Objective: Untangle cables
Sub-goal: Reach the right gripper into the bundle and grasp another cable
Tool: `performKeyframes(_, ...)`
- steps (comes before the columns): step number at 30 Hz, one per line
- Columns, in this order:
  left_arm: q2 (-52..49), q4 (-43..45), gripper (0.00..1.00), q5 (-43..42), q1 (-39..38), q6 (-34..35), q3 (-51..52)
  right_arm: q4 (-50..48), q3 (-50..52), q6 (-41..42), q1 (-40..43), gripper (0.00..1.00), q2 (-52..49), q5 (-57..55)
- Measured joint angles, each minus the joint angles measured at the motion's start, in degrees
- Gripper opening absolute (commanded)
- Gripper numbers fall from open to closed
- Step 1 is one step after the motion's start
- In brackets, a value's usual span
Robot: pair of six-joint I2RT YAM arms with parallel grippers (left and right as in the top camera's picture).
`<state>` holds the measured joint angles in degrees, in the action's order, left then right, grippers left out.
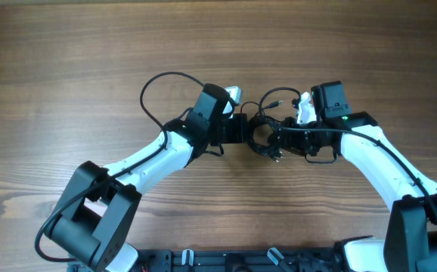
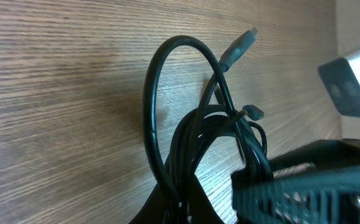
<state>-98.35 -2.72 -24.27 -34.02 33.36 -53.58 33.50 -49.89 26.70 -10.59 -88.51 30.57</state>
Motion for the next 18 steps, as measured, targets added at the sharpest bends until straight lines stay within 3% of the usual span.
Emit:
performKeyframes(5,0.02,0.17,0.04,-3.17,-0.24,0.02,0.0,2.47,-0.2,3.5,-0.44,0.08,-0.04,-7.02)
performKeyframes(11,3.15,-3.08,0.04,-6.14,4.17,0.02,0.0,5.51,-1.07,5.18,-1.29,0.17,-0.04,-13.7)
performKeyframes(15,5.44,-3.65,0.05,-5.46,11.45,0.0,0.0,3.72,-1.2,0.22,-0.7,0.17,-0.09,-13.97)
performKeyframes(18,5.79,-4.33,0.04,-4.68,12.79,0.0,0.0,1.33,-1.2,-4.11,-0.57,0.17,-0.11,-9.29)
